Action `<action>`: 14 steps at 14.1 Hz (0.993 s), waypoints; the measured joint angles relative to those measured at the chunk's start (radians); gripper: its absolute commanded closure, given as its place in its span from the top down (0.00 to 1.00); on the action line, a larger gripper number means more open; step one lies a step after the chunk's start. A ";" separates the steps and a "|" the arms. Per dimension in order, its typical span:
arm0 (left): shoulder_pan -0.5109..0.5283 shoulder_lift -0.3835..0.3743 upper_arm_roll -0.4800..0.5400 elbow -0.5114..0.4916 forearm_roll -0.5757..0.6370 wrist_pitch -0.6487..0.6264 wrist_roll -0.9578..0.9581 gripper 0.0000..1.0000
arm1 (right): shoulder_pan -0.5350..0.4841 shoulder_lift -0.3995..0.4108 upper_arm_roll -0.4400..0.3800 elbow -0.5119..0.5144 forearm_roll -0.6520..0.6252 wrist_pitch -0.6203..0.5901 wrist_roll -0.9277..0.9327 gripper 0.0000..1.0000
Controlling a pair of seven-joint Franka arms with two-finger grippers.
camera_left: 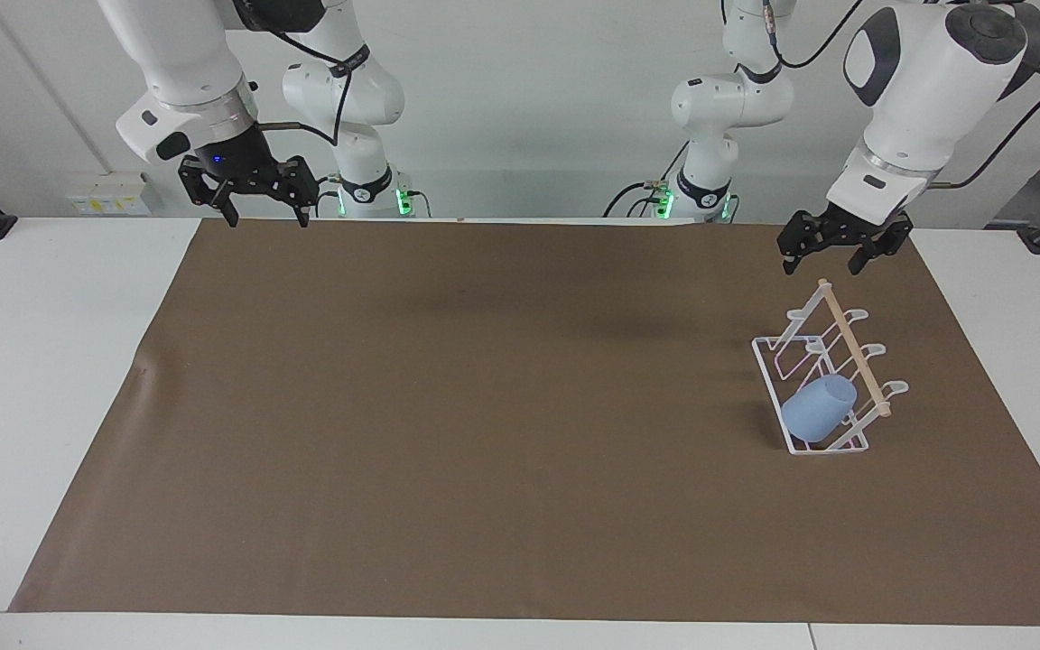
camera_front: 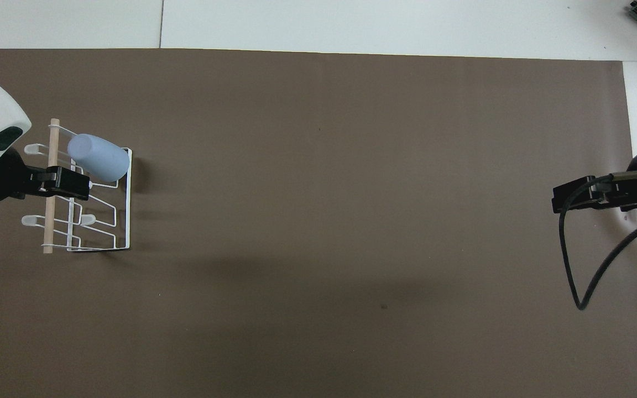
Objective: Hang cup on cup holder
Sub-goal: 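Release the cup and draw the left gripper back from the rack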
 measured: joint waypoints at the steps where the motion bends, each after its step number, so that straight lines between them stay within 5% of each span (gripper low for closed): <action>1: -0.018 0.000 0.009 0.010 0.000 -0.008 0.000 1.00 | 0.000 0.000 0.000 0.000 0.000 0.000 0.000 1.00; 14: -0.037 0.013 0.038 0.061 -0.001 -0.028 0.041 1.00 | 0.000 0.000 0.000 0.000 0.000 0.000 0.000 1.00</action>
